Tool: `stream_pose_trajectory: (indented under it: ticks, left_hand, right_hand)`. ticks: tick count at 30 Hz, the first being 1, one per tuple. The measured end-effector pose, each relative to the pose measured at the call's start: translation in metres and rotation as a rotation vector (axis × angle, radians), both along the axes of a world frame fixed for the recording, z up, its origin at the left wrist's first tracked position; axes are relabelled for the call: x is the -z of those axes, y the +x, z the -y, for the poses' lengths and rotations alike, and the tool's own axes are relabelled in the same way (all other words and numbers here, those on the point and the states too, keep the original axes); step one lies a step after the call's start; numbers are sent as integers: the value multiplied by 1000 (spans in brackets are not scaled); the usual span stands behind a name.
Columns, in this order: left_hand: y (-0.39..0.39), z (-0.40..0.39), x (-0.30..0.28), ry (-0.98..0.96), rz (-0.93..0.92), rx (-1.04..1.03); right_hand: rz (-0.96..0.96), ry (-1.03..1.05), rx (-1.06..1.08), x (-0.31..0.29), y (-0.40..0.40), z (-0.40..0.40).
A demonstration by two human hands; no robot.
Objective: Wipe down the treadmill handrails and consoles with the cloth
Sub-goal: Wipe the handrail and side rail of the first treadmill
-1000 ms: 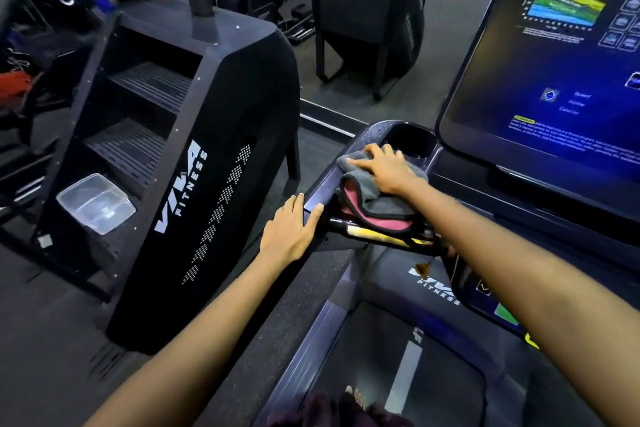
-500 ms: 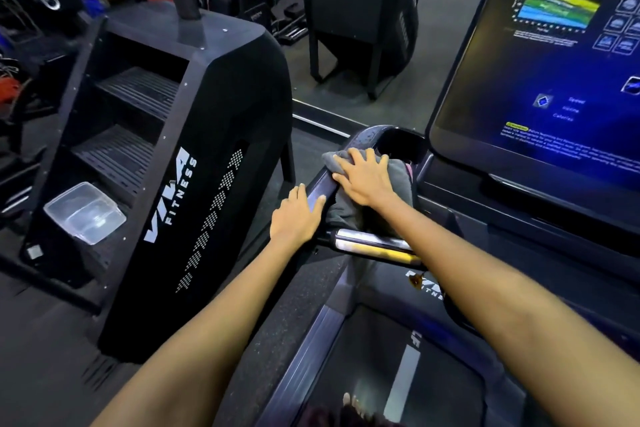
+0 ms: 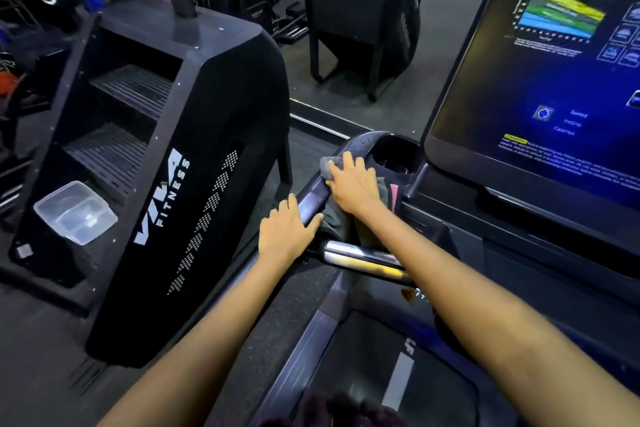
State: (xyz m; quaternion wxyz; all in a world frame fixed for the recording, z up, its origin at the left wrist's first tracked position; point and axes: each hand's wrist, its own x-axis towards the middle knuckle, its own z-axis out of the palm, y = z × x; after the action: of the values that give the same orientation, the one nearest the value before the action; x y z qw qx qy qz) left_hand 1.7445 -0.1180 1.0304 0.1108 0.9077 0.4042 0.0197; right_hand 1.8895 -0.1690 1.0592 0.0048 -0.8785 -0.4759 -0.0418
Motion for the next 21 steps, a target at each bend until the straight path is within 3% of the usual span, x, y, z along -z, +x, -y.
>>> stream_pose_trajectory:
  ticks: [5,10,15,21]
  left_hand:
    - [-1,1,1,115,19,171]
    - [-1,-3,1,125,0,312]
    - [1,-9,-1,98,4,338]
    - [6,-17,-5,111,102,409]
  right_hand:
    - [-17,-9,-111,7,7,24]
    - [-172,17,126,-10,10,-5]
    - [-86,-20,134,-15,18,-23]
    - [7,-46,114,7,5,13]
